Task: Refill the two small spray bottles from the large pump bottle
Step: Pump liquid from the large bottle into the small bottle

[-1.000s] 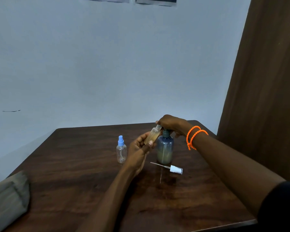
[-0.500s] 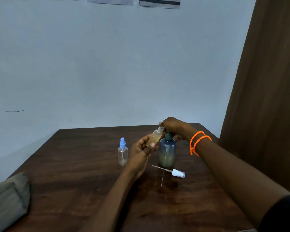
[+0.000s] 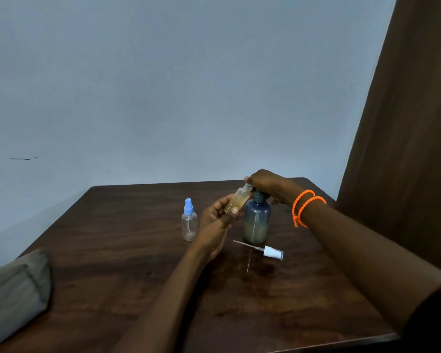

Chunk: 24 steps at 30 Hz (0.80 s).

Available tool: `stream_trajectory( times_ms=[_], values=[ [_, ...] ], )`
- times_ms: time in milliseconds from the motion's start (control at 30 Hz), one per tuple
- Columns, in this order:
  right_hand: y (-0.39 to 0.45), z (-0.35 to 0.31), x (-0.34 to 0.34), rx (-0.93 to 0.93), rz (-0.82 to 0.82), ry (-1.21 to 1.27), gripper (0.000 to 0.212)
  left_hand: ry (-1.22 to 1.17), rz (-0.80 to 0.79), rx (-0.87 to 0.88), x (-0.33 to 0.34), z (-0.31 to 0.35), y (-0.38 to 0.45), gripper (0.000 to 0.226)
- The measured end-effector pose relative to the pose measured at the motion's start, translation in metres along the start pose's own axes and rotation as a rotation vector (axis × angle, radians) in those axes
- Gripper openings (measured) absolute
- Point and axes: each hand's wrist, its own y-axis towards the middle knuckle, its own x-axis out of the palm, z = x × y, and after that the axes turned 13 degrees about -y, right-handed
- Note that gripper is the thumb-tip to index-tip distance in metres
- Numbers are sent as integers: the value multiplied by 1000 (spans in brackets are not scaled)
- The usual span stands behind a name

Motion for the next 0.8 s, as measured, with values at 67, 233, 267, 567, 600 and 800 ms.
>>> stream_trajectory(
  times_ms=[67, 233, 267, 567, 600, 800],
  values=[
    [0, -4, -6, -17, -10, -28, 20, -35, 17, -8, 0, -2, 1, 38],
    [7, 0, 1, 8, -27, 54, 26, -37, 12, -8, 1, -2, 2, 34],
    [5, 0, 1, 5, -38, 32, 27, -49, 21, -14, 1, -2, 1, 33],
    [11, 1, 0, 19, -20, 46, 30, -64, 51, -44, 1, 2, 1, 34],
    [11, 2, 3, 18, -10, 74, 29, -50, 54, -42, 2, 4, 1, 33],
    [3, 0, -7, 12, 1, -12, 29, -23, 42, -43, 5, 5, -3, 36]
  ],
)
